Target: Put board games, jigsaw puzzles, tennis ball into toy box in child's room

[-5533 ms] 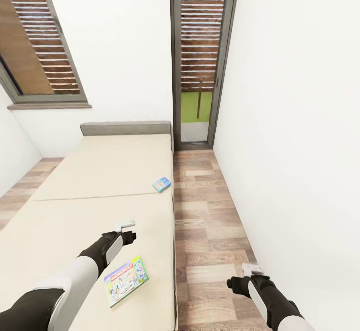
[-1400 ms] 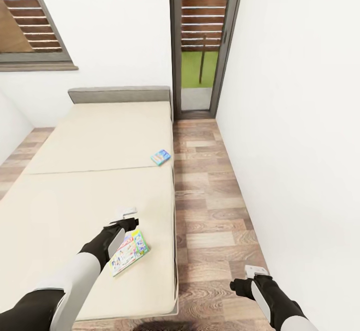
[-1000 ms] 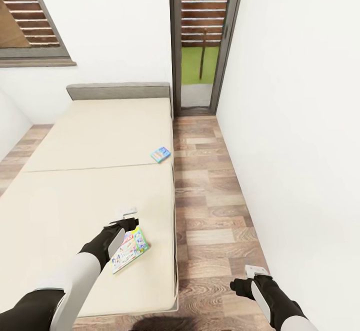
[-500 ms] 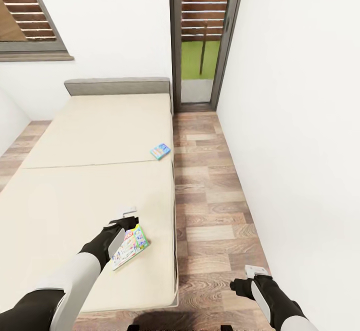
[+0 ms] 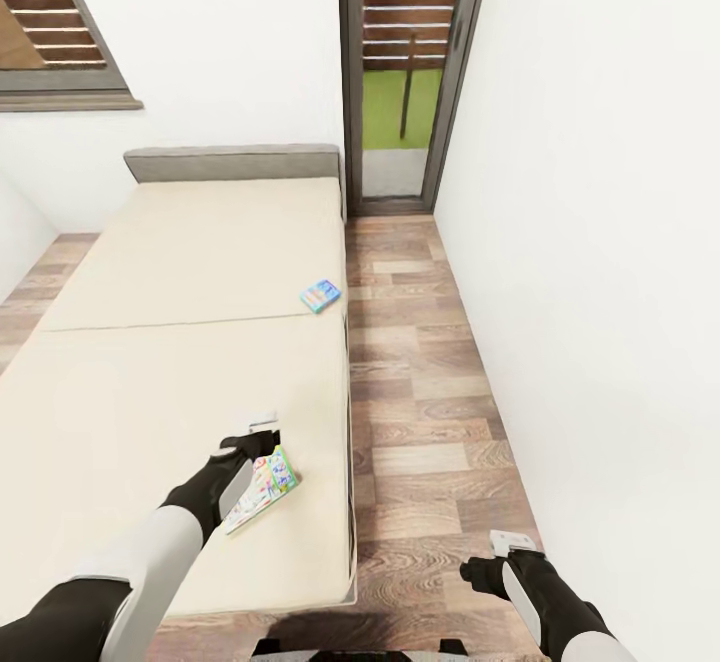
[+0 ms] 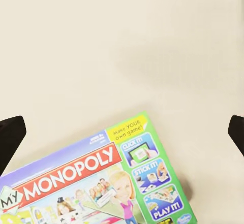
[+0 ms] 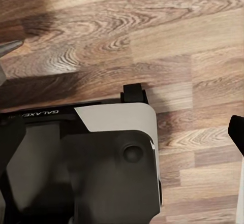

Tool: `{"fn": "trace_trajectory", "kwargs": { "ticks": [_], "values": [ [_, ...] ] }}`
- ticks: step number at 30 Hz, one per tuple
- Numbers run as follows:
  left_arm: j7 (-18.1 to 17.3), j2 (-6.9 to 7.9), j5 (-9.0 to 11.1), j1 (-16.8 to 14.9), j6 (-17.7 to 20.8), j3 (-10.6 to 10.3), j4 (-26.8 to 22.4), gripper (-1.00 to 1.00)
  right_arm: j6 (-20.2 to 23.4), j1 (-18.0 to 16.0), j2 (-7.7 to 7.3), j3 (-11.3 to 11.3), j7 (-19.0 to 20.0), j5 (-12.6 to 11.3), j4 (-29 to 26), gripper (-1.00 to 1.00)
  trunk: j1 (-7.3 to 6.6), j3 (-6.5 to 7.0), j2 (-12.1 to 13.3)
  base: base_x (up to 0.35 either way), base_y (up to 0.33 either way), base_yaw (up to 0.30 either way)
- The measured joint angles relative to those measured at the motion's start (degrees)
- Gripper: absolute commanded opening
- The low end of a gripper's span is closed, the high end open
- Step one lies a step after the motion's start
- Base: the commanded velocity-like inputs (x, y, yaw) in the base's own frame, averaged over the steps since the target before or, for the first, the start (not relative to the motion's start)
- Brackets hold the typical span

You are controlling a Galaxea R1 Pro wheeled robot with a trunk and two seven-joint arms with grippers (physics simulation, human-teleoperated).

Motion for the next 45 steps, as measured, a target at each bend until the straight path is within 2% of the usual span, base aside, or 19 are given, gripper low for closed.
{"fn": "trace_trajectory", "kwargs": {
  "ticks": [4, 8, 45],
  "values": [
    [0.0, -0.01, 0.0, 0.0, -0.9, -1.3, 0.1, 1.0, 0.0, 0.0, 0.0, 0.0, 0.0, 0.0, 0.0, 1.0, 0.0, -0.38, 0.0, 0.0, 0.0, 0.0],
    [0.0, -0.01, 0.0, 0.0, -1.3, -1.7, 0.1, 1.0, 0.0, 0.0, 0.0, 0.0, 0.0, 0.0, 0.0, 1.0, 0.0, -0.76, 0.0, 0.0, 0.0, 0.0],
    [-0.1, 0.02, 0.1, 0.0, -1.6, -1.9, 0.1, 1.0, 0.0, 0.0, -0.02, 0.0, 0.1, 0.0, 0.0, 1.0, 0.0, -4.27, 0.0, 0.0, 0.0, 0.0]
  ]
}}
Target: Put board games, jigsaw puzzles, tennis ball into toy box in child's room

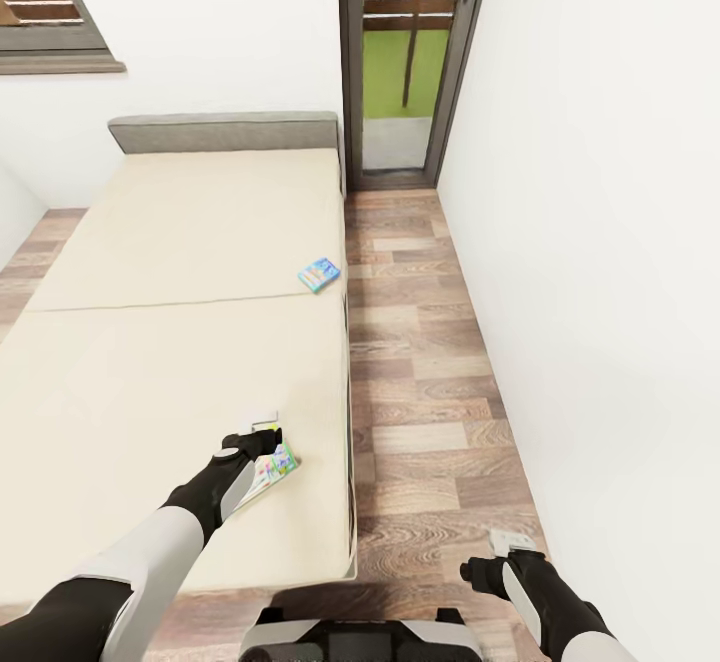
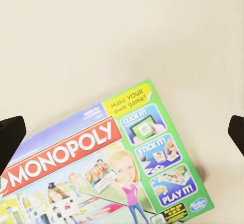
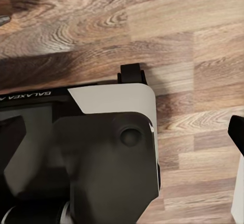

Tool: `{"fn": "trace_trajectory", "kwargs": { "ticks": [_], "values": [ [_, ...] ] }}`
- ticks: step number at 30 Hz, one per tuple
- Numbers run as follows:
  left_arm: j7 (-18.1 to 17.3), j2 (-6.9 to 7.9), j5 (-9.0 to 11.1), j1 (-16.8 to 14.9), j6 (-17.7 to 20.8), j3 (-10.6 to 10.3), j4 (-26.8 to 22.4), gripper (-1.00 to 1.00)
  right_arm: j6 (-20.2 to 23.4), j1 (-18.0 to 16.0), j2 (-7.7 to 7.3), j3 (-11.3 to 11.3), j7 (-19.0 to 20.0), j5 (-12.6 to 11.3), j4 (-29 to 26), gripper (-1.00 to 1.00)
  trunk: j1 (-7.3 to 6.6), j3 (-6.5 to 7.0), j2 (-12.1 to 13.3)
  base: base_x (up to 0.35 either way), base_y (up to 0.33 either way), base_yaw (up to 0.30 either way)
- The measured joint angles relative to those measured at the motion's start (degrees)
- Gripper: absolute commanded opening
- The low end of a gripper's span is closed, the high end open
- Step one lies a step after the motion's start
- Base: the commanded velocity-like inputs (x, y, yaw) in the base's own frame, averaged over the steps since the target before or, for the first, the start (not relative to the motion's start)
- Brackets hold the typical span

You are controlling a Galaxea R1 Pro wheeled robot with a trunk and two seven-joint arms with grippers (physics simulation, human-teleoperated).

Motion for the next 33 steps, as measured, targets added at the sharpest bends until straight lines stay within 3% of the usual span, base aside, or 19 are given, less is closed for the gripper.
{"fn": "trace_trajectory", "kwargs": {
  "ticks": [18, 33],
  "values": [
    [0.4, 0.26, 0.2, -0.3, 2.5, 0.4, -0.8, 1.0, 0.0, 0.0, 0.0, -0.1, -0.1, 0.1, 0.1, 1.0, 0.0, -1.71, 0.0, 0.0, 0.0, 0.0],
    [0.3, 0.42, 0.3, -5.9, 8.6, 0.7, -1.2, 1.0, 0.0, 0.0, -0.07, 0.0, -0.1, 0.1, 0.1, 1.0, 0.0, -3.13, 0.0, 0.0, 0.0, 0.0]
  ]
}}
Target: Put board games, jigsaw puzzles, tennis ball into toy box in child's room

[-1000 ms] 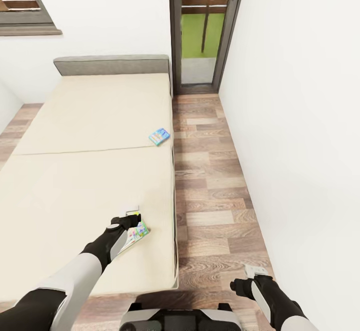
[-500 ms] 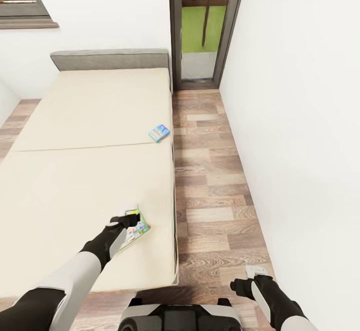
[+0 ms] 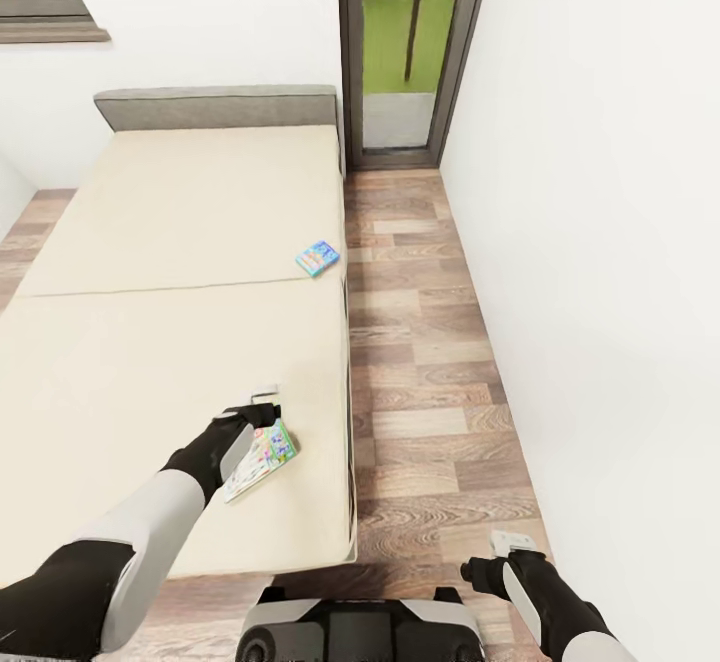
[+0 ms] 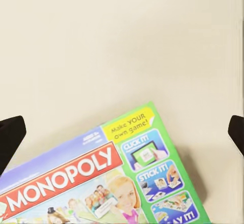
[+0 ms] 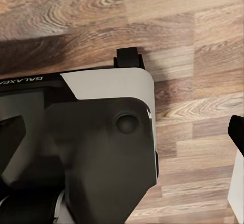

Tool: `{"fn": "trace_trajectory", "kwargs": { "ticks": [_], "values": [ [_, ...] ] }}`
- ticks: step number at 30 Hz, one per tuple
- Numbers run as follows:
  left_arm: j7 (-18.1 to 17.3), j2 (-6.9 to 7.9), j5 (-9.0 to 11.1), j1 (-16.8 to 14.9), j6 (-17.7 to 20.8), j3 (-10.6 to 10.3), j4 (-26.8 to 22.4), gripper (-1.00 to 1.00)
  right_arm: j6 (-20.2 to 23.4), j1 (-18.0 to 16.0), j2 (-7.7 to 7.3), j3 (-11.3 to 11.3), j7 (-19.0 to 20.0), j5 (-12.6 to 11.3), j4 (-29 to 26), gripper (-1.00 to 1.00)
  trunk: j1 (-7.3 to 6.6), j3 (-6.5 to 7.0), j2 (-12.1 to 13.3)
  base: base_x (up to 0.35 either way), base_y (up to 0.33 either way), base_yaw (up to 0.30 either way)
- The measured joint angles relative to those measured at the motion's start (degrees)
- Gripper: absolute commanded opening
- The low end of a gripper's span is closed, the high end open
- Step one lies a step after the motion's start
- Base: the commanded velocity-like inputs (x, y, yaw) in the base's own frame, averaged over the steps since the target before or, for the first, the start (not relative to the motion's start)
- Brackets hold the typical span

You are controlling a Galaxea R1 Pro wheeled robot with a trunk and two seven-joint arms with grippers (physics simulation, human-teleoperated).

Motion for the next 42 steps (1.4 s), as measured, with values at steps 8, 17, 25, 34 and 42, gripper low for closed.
{"fn": "trace_trajectory", "kwargs": {
  "ticks": [8, 17, 25, 34, 42],
  "values": [
    [0.2, -0.18, 0.1, -2.3, 2.6, 0.1, 0.0, 1.0, 0.0, 0.0, -0.01, 0.0, 0.0, 0.0, 0.0, 1.0, 0.0, -0.76, 0.0, 0.0, 0.0, 0.0],
    [0.2, -0.41, 0.1, -2.9, 3.4, 0.1, 0.0, 1.0, -0.1, 0.0, -0.01, 0.0, 0.0, 0.0, 0.0, 1.0, 0.0, -1.61, 0.0, 0.0, 0.0, 0.0],
    [0.2, -0.44, 0.1, -3.0, 3.5, 0.1, 0.0, 1.0, -0.1, 0.0, -0.01, 0.0, 0.0, 0.0, 0.0, 1.0, 0.0, -2.37, 0.0, 0.0, 0.0, 0.0],
    [0.2, -0.45, 0.1, -3.0, 3.5, 0.1, 0.0, 1.0, -0.1, 0.0, -0.01, 0.0, 0.0, 0.0, 0.0, 1.0, 0.0, -3.22, 0.0, 0.0, 0.0, 0.0],
    [0.2, -0.45, 0.1, -3.0, 3.5, 0.1, 0.0, 1.0, -0.1, 0.0, -0.07, 0.0, 0.0, 0.0, 0.0, 1.0, 0.0, -3.98, 0.0, 0.0, 0.0, 0.0]
  ]
}}
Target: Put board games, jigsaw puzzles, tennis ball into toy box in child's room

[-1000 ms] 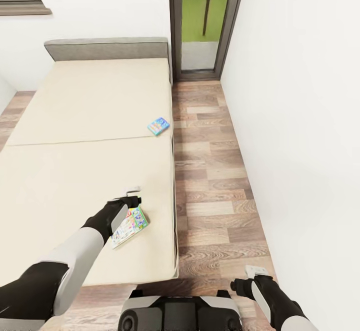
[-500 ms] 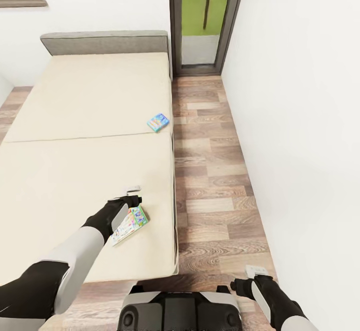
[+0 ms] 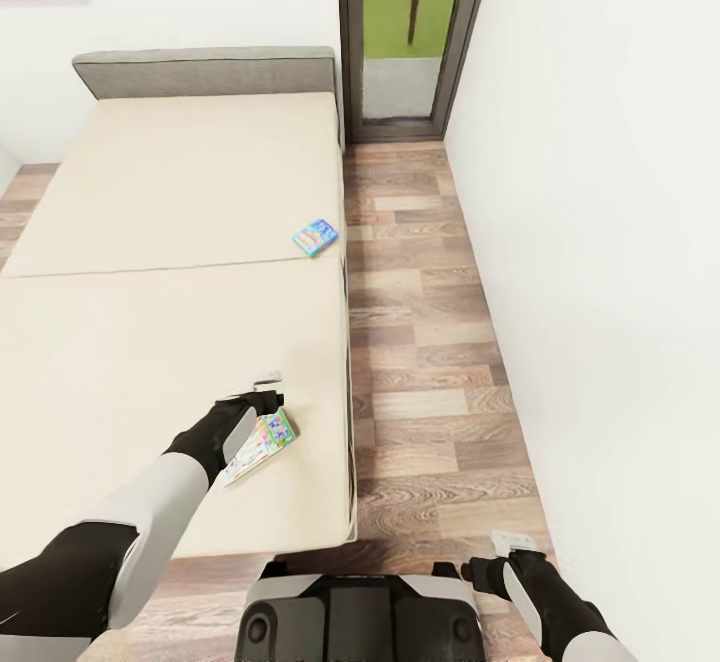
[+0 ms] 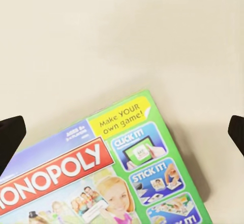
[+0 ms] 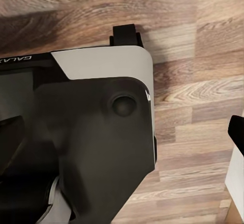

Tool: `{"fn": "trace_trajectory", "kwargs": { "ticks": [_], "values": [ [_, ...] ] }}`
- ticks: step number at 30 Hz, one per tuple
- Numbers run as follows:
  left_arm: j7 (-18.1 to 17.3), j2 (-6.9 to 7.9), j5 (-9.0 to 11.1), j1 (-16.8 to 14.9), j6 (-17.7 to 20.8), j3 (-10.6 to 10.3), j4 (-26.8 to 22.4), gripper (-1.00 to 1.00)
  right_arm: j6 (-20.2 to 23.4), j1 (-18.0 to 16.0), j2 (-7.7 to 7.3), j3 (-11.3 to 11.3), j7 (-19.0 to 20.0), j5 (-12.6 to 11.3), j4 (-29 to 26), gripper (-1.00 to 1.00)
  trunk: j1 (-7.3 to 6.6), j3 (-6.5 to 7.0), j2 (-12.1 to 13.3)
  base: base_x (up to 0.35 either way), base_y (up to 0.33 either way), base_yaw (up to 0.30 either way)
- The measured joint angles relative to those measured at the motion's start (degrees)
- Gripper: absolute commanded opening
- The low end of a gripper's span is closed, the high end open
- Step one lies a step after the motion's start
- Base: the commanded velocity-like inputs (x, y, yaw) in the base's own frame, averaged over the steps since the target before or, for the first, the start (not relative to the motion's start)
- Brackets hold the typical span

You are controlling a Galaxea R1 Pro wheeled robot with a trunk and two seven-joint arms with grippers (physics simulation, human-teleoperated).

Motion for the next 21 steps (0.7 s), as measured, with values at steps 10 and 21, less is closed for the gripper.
{"fn": "trace_trajectory", "kwargs": {
  "ticks": [10, 21],
  "values": [
    [0.0, 0.03, 0.0, 0.0, 0.1, 0.0, -0.4, 1.0, 0.9, -0.8, 0.11, -0.2, 0.4, -0.4, -2.4, 1.0, 0.0, -0.94, 0.0, 0.0, 0.0, 0.0],
    [-0.3, 0.17, -0.1, 0.0, 1.4, -0.1, -4.5, 1.0, 8.6, -4.6, 0.54, -0.4, 0.5, -0.9, -8.7, 1.0, 0.0, -1.99, 0.0, 0.0, 0.0, 0.0]
  ]
}}
